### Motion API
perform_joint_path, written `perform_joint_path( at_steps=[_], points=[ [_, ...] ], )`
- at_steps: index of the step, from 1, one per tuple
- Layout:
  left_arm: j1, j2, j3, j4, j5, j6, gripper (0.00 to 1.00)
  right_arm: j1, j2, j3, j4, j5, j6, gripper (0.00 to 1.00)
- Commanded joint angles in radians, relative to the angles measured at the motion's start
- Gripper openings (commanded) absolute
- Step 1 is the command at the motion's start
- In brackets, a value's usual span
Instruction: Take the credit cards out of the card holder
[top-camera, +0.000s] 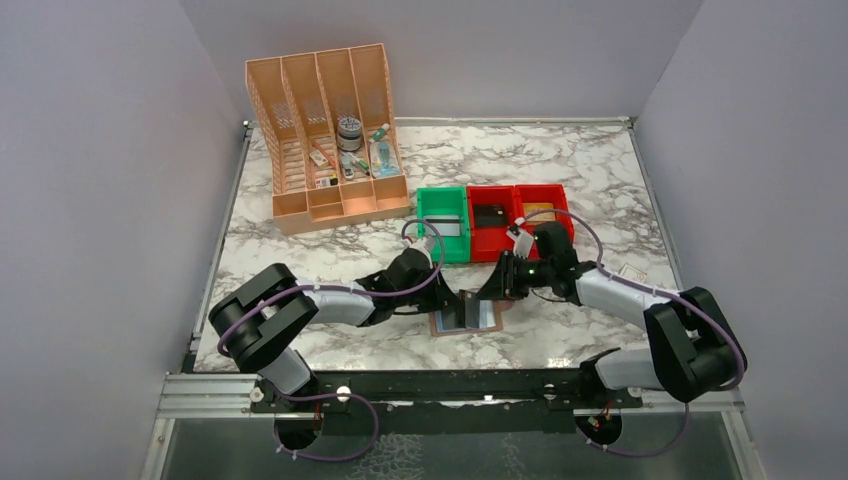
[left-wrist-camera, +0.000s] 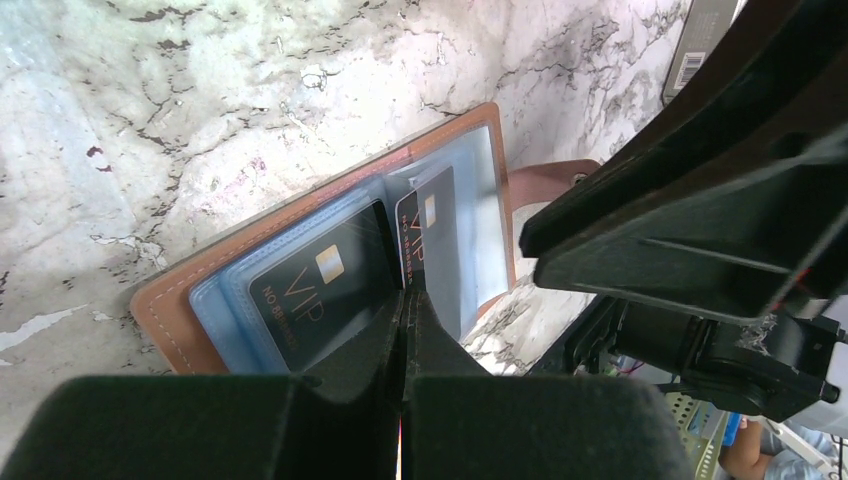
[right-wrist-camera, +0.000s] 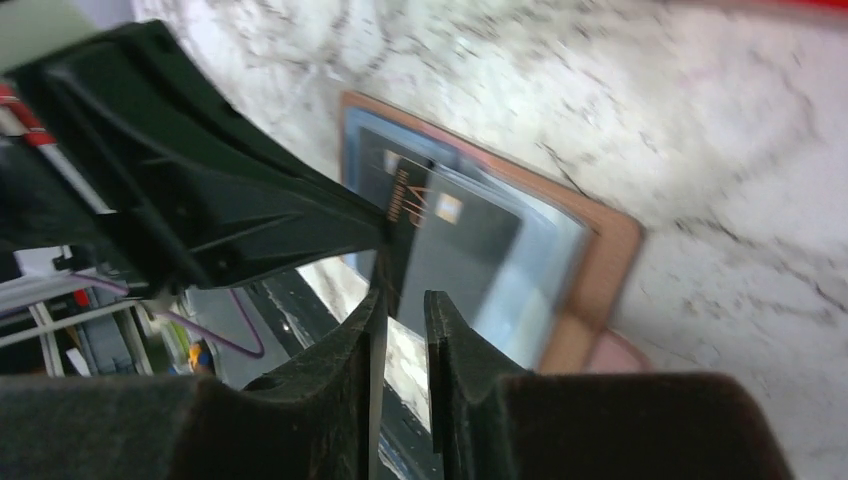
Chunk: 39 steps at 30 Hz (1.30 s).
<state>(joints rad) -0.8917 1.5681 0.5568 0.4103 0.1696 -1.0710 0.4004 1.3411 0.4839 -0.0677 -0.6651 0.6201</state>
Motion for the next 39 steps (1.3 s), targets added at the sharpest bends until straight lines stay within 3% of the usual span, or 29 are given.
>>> perform_joint_path(
  at_steps=[1, 11, 15, 21, 27, 32, 39],
  points=[
    [0.003, -0.025, -0.008, 0.017, 0.021, 0.009, 0.0, 0.006, 0.025, 0.033, 0.035, -0.101, -0.027, 0.23],
    [0.003, -0.031, -0.009, 0.018, 0.026, 0.011, 0.01, 0.006, 0.205, -0.07, 0.119, -0.001, 0.021, 0.23],
    [0.003, -0.028, -0.017, 0.027, 0.053, 0.002, 0.14, 0.006, 0.215, -0.109, 0.154, 0.047, 0.052, 0.15],
    [0.003, -0.026, -0.034, 0.065, 0.083, -0.019, 0.3, 0.006, 0.204, -0.134, 0.172, 0.085, 0.07, 0.13],
    [-0.001, 0.016, -0.021, 0.108, 0.125, -0.034, 0.29, 0.006, 0.21, -0.134, 0.179, 0.083, 0.073, 0.12],
    [-0.003, -0.006, -0.035, 0.107, 0.094, -0.037, 0.2, 0.006, 0.195, -0.132, 0.18, 0.08, 0.072, 0.12],
    [-0.007, 0.009, -0.032, 0.105, 0.096, -0.03, 0.23, 0.006, 0.166, -0.116, 0.168, 0.072, 0.07, 0.12]
  ],
)
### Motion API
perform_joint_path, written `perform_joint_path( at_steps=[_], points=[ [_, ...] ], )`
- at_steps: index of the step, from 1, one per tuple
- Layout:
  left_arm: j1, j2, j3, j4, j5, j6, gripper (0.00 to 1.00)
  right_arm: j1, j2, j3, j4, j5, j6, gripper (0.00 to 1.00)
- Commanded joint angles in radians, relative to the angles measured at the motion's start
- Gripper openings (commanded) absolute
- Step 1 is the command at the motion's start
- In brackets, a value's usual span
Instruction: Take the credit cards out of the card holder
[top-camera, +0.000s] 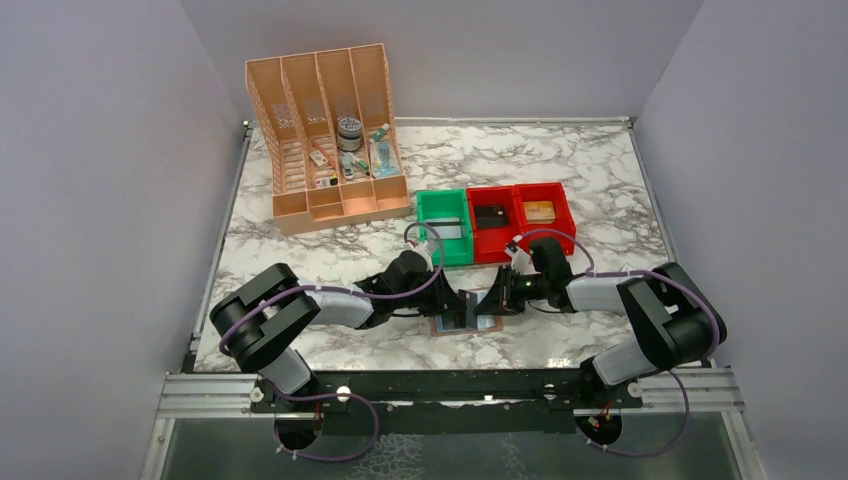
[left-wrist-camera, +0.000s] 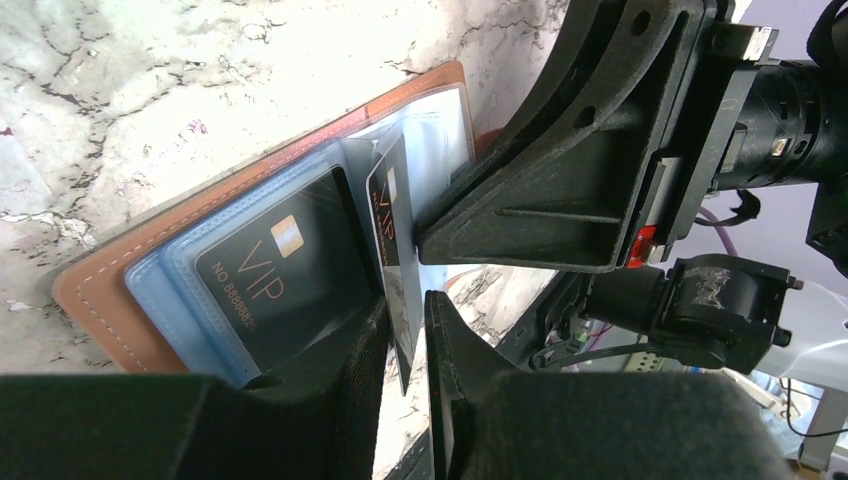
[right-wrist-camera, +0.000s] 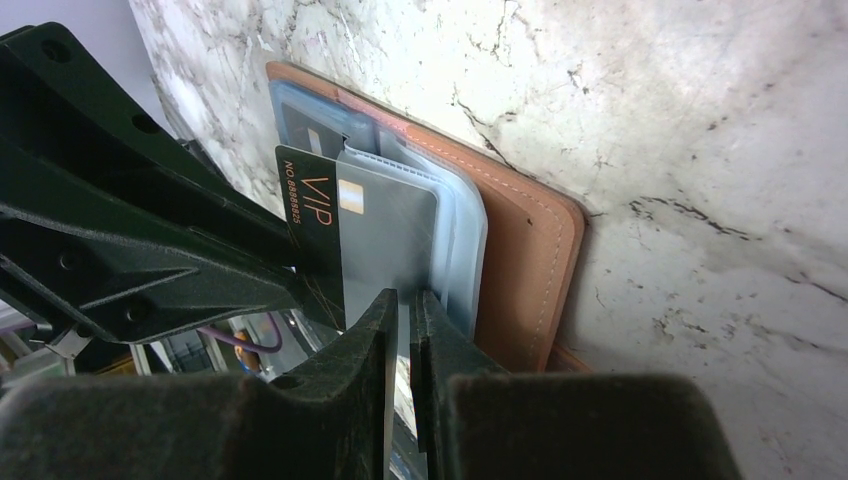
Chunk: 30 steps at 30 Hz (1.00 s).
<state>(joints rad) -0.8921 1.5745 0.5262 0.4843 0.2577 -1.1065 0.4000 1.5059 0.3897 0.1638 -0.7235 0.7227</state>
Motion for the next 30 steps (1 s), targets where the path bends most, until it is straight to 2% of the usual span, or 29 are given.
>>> perform_joint_path(
  at_steps=[1, 3, 7, 12, 16, 21, 30],
  points=[
    [-0.01, 0.006, 0.001, 0.031, 0.008, 0.01, 0.24, 0.006, -0.003, -0.02, -0.067, 0.131, -0.033, 0.12],
    [-0.018, 0.01, 0.008, 0.031, 0.002, 0.02, 0.24, 0.006, -0.01, -0.02, -0.068, 0.131, -0.032, 0.12],
    [-0.03, 0.012, 0.018, 0.016, -0.019, 0.033, 0.17, 0.006, -0.011, -0.014, -0.075, 0.136, -0.035, 0.12],
    [-0.037, -0.009, 0.032, -0.044, -0.05, 0.054, 0.0, 0.007, -0.021, -0.013, -0.077, 0.142, -0.031, 0.12],
    [-0.038, -0.054, 0.05, -0.145, -0.107, 0.086, 0.0, 0.006, -0.031, -0.005, -0.087, 0.157, -0.031, 0.12],
    [-0.04, -0.106, 0.122, -0.35, -0.2, 0.149, 0.0, 0.006, -0.039, -0.002, -0.094, 0.194, -0.027, 0.12],
    [-0.04, -0.175, 0.138, -0.432, -0.217, 0.191, 0.0, 0.006, -0.083, 0.012, -0.094, 0.186, -0.035, 0.12]
  ],
)
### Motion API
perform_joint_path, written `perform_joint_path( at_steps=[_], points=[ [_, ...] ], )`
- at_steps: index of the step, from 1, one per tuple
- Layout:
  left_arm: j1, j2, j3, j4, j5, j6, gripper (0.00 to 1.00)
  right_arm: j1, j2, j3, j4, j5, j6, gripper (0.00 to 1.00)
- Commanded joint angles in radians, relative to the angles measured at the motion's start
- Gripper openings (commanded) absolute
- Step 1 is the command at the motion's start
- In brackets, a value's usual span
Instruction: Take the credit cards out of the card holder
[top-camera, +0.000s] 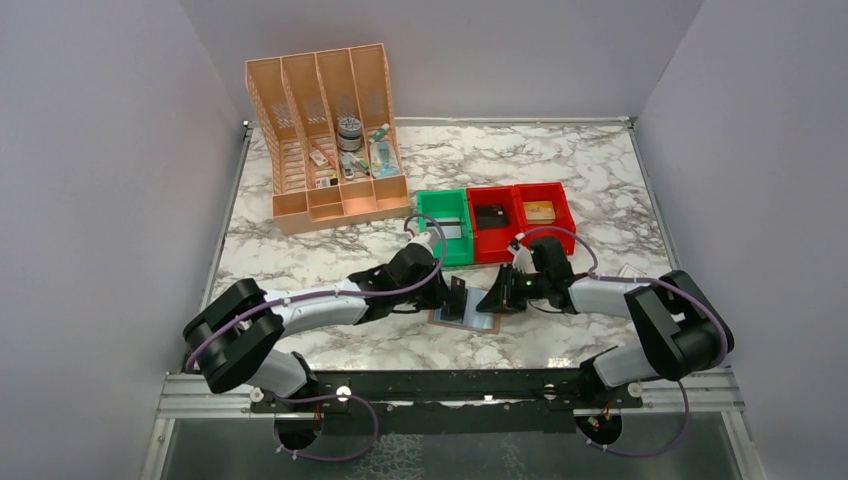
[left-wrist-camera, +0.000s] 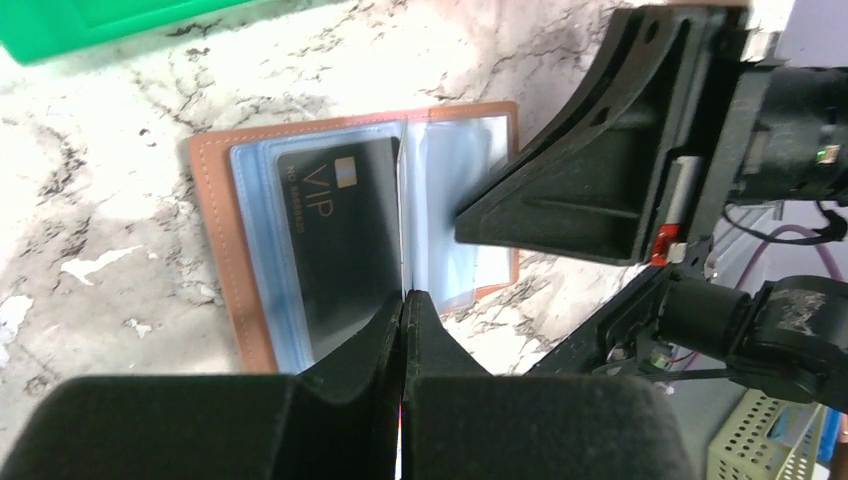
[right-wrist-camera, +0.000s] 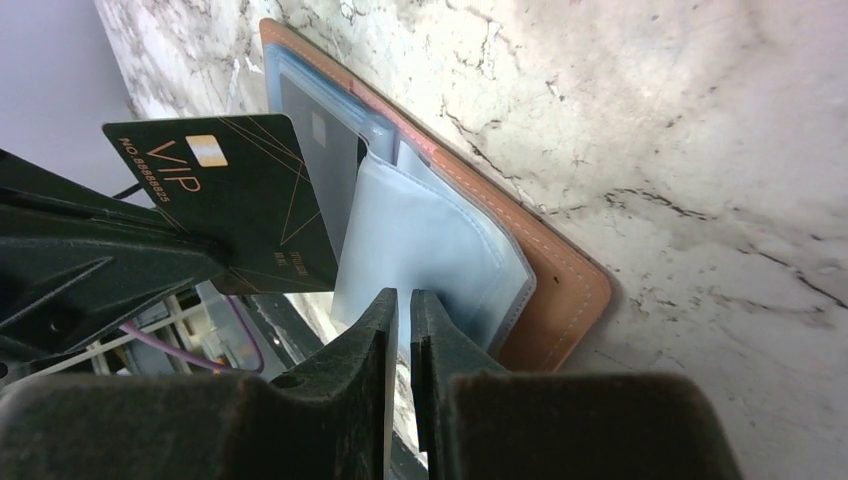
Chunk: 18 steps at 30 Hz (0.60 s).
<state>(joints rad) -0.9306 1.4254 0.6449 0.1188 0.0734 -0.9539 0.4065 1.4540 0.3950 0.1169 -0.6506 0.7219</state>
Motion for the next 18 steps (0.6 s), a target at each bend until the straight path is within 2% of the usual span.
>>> perform_joint_path(
  at_steps=[1, 9, 15, 18],
  points=[
    [-0.001, -0.031, 0.017, -0.067, -0.028, 0.038, 0.0, -0.001, -0.049, 0.01, -0.054, 0.109, -0.039, 0.13],
    [-0.001, -0.13, 0.013, -0.137, -0.098, 0.064, 0.0, 0.0, -0.186, 0.072, -0.144, 0.11, -0.13, 0.14],
    [0.001, -0.214, 0.019, -0.207, -0.174, 0.083, 0.0, 0.004, -0.153, 0.09, -0.063, -0.019, -0.123, 0.17],
    [0.001, -0.255, 0.014, -0.229, -0.21, 0.079, 0.0, 0.045, -0.112, 0.125, -0.061, -0.008, -0.143, 0.19]
  ],
)
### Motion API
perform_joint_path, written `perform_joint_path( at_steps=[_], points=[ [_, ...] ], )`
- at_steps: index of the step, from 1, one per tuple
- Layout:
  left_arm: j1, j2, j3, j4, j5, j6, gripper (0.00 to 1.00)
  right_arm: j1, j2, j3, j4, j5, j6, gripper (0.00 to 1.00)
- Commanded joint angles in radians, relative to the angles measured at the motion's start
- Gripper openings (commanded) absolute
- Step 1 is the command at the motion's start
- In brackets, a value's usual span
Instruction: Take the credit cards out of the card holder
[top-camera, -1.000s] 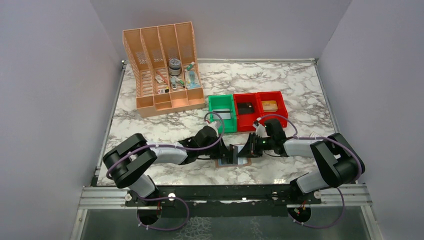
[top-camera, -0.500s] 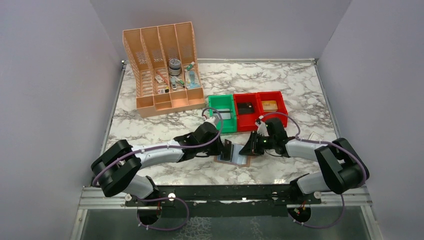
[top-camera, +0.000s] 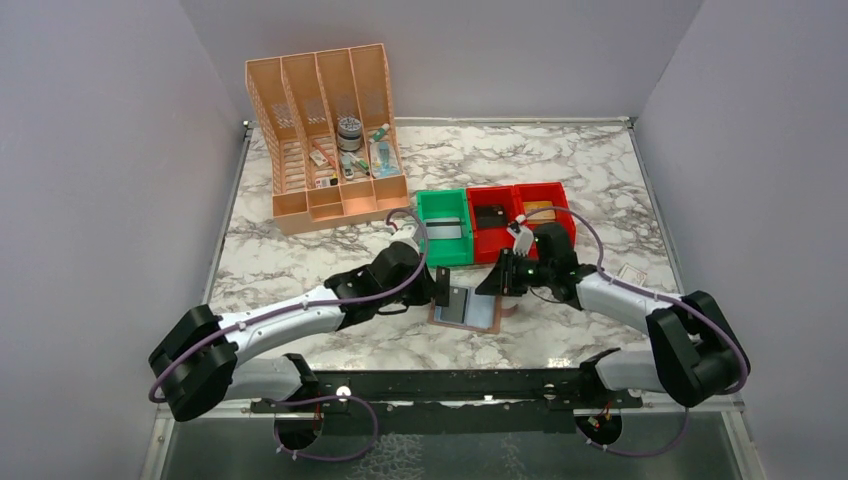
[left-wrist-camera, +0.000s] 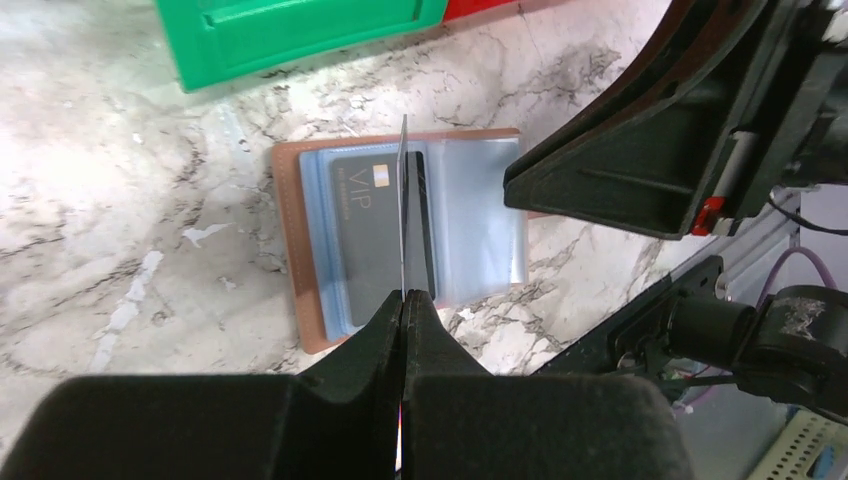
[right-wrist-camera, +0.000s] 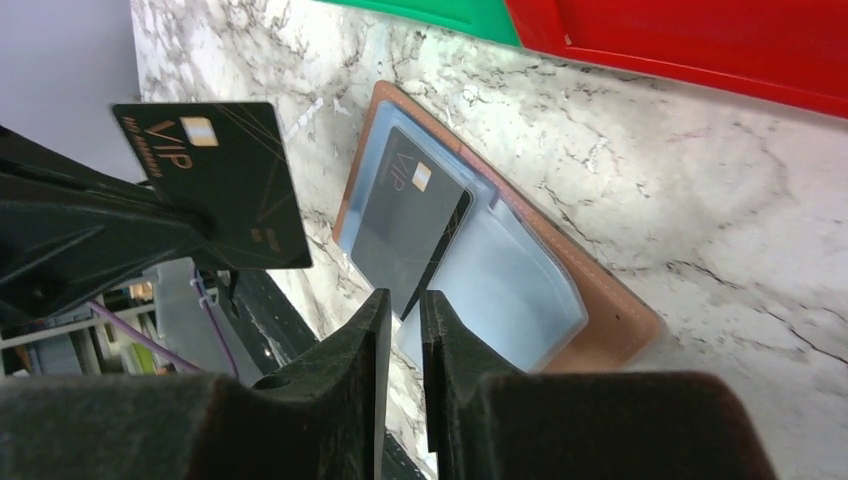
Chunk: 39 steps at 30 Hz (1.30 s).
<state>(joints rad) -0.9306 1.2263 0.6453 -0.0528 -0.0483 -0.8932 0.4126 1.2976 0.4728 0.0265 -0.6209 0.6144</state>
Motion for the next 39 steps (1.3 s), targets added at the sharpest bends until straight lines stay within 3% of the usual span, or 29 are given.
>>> perform_joint_path(
  at_steps=[1, 12, 22, 24, 26, 29, 34, 36, 39],
  points=[
    [0.001, -0.069, 0.01, -0.061, -0.101, 0.016, 0.0, 0.058, 0.058, 0.064, 0.015, -0.017, -0.044, 0.19],
    [0.001, -0.169, -0.023, -0.07, -0.172, 0.017, 0.0, 0.147, 0.236, 0.086, 0.005, 0.052, -0.088, 0.21],
    [0.002, -0.156, -0.017, -0.04, -0.139, 0.06, 0.0, 0.147, 0.086, 0.113, -0.098, 0.193, -0.152, 0.27],
    [0.013, -0.149, -0.016, -0.026, -0.107, 0.058, 0.0, 0.147, 0.036, 0.118, -0.095, 0.211, -0.151, 0.32],
    [0.049, -0.149, -0.028, -0.022, -0.072, 0.037, 0.0, 0.147, -0.02, 0.115, -0.08, 0.23, -0.156, 0.46],
    [0.102, -0.178, -0.073, 0.038, 0.014, 0.02, 0.0, 0.147, -0.106, 0.105, -0.076, 0.301, -0.156, 0.57],
    [0.164, -0.23, -0.143, 0.156, 0.132, 0.007, 0.0, 0.135, -0.226, 0.09, -0.089, 0.501, -0.125, 0.64],
    [0.177, -0.236, -0.155, 0.203, 0.186, 0.007, 0.0, 0.092, -0.256, 0.074, -0.062, 0.431, -0.122, 0.64],
    [0.194, -0.24, -0.178, 0.29, 0.256, -0.018, 0.0, -0.042, -0.288, 0.036, 0.021, 0.189, -0.075, 0.64]
  ],
)
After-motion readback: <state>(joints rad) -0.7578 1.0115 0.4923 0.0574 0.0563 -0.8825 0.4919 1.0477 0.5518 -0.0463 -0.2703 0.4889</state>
